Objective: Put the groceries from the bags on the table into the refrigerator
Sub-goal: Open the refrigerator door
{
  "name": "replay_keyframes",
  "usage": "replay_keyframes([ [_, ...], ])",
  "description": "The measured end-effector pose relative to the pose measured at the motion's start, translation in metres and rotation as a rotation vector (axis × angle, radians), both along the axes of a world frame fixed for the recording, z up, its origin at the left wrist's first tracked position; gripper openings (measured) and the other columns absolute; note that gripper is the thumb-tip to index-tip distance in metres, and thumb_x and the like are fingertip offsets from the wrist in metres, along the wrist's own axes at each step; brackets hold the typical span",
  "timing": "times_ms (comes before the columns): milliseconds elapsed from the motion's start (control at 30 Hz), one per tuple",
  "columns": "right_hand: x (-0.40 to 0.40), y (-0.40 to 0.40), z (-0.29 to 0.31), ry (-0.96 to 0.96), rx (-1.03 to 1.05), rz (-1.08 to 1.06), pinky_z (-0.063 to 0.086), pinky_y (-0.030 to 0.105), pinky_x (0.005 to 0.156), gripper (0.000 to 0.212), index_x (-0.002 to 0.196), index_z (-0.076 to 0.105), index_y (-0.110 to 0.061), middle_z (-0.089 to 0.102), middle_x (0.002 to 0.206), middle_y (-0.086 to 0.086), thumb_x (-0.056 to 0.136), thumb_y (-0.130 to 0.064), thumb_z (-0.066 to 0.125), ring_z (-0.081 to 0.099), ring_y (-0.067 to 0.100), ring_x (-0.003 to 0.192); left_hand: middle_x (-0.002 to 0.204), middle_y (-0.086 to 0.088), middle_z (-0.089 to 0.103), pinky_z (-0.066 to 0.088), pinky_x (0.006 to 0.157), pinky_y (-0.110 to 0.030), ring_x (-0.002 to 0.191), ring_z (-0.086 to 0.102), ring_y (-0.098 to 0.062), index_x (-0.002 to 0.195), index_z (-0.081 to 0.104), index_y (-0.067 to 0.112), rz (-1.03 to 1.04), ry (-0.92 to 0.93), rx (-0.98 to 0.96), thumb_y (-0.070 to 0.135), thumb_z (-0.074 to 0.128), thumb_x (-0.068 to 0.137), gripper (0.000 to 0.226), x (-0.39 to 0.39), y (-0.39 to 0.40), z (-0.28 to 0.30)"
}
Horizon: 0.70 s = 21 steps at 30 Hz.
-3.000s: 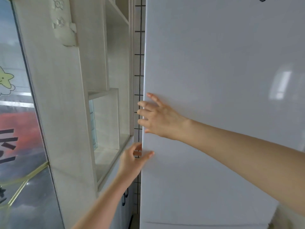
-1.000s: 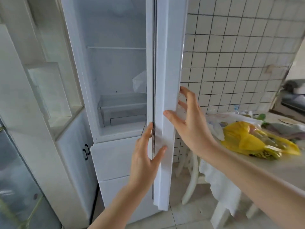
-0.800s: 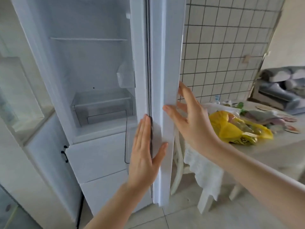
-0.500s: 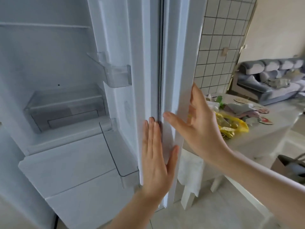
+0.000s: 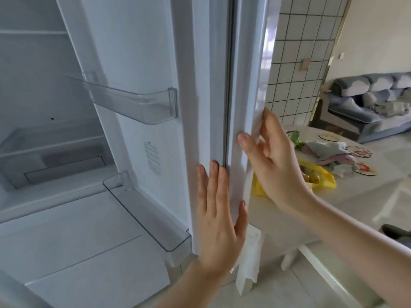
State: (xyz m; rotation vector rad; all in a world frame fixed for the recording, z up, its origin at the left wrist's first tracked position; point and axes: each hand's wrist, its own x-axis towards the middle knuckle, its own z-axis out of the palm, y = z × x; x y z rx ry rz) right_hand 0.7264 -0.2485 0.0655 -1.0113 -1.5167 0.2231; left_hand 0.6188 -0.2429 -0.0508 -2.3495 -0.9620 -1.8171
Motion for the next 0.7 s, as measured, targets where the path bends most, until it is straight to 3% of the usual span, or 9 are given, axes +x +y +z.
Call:
replay_keyframes([
  [133, 0.025, 0.011, 0.003, 0.024, 0.016, 0.109, 0.052, 0.051, 0.073, 0.022, 0.113, 0.052, -0.005, 0.064, 0.089, 0.011, 0.096, -0.018, 0.056, 0.065, 0.024, 0.083, 0.16, -0.013, 0.015, 0.017, 0.121, -0.048, 0.148, 0.011, -0.039, 0.152, 0.013, 0.004, 0.119, 0.016, -0.019, 0.01, 0.065, 0.09, 0.082, 0.025, 0.008, 0.004],
  [200, 0.035, 0.016, 0.003, 0.052, 0.013, 0.172, 0.052, 0.049, 0.074, 0.018, 0.109, 0.052, -0.005, 0.063, 0.086, 0.006, 0.095, -0.015, 0.057, 0.064, 0.022, 0.08, 0.159, -0.016, 0.017, 0.019, 0.12, -0.049, 0.148, 0.012, -0.038, 0.15, 0.017, 0.0, 0.183, 0.012, -0.037, 0.01, 0.066, 0.089, 0.079, 0.036, 0.008, 0.005],
  [267, 0.043, 0.022, 0.002, 0.068, 0.002, 0.216, 0.051, 0.049, 0.069, 0.018, 0.108, 0.051, -0.006, 0.059, 0.082, 0.003, 0.094, -0.016, 0.059, 0.06, 0.024, 0.074, 0.159, -0.014, 0.016, 0.021, 0.12, -0.048, 0.149, 0.013, -0.036, 0.149, 0.017, 0.001, 0.238, 0.006, -0.058, 0.009, 0.066, 0.089, 0.078, 0.046, 0.007, 0.007],
  [400, 0.056, 0.03, 0.002, 0.068, -0.032, 0.253, 0.051, 0.036, 0.067, 0.029, 0.118, 0.049, -0.006, 0.06, 0.084, -0.005, 0.094, -0.019, 0.06, 0.06, 0.016, 0.072, 0.161, -0.004, 0.016, 0.026, 0.118, -0.047, 0.149, 0.016, -0.028, 0.151, 0.02, 0.004, 0.31, -0.04, -0.126, 0.01, 0.063, 0.092, 0.073, 0.065, 0.0, 0.01],
  [533, 0.066, 0.034, 0.003, 0.029, -0.045, 0.231, 0.052, 0.044, 0.074, 0.035, 0.122, 0.048, -0.008, 0.063, 0.09, 0.003, 0.094, -0.024, 0.059, 0.064, 0.021, 0.08, 0.16, 0.0, 0.02, 0.029, 0.116, -0.045, 0.149, 0.02, -0.022, 0.151, 0.024, 0.006, 0.343, -0.075, -0.158, 0.002, 0.063, 0.09, 0.072, 0.075, -0.004, 0.015],
  [700, 0.073, 0.035, -0.001, -0.018, -0.075, 0.175, 0.05, 0.039, 0.091, 0.036, 0.122, 0.05, -0.013, 0.065, 0.103, -0.005, 0.092, -0.03, 0.061, 0.062, 0.013, 0.098, 0.157, 0.005, 0.024, 0.028, 0.117, -0.032, 0.146, 0.025, -0.013, 0.149, 0.031, 0.009, 0.344, -0.086, -0.183, 0.0, 0.061, 0.088, 0.069, 0.072, -0.007, 0.013],
])
